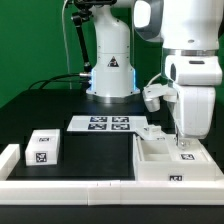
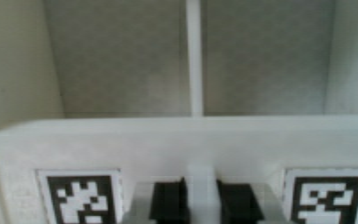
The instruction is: Assemble cabinet
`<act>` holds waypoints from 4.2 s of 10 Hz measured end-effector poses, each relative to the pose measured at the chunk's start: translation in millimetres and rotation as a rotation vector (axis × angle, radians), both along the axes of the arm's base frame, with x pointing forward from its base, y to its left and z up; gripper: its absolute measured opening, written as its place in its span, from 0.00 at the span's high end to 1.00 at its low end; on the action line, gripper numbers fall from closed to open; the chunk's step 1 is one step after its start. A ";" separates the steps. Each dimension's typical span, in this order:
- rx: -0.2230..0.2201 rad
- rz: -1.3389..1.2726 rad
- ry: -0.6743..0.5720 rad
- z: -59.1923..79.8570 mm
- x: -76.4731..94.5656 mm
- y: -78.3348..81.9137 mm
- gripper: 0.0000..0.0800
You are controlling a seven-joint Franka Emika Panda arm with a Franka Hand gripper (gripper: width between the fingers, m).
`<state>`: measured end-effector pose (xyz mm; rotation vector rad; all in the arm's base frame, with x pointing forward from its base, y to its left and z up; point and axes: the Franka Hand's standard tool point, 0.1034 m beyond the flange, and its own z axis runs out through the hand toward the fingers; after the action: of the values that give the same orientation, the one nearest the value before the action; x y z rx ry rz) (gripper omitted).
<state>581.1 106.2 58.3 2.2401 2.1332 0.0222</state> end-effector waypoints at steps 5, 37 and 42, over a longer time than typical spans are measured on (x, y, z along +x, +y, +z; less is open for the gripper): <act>-0.004 -0.002 0.007 1.9 -4.6 -0.7 0.82; 0.005 0.461 0.051 -28.9 -165.4 -16.5 0.00; 0.018 0.440 0.080 -45.3 -175.0 -23.1 0.15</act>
Offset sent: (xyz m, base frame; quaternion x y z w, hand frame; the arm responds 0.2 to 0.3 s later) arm -0.0104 -0.0033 0.0046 -0.0047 -0.0099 -0.0091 0.9999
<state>406.1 83.1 13.0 1.7596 2.6312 -0.0319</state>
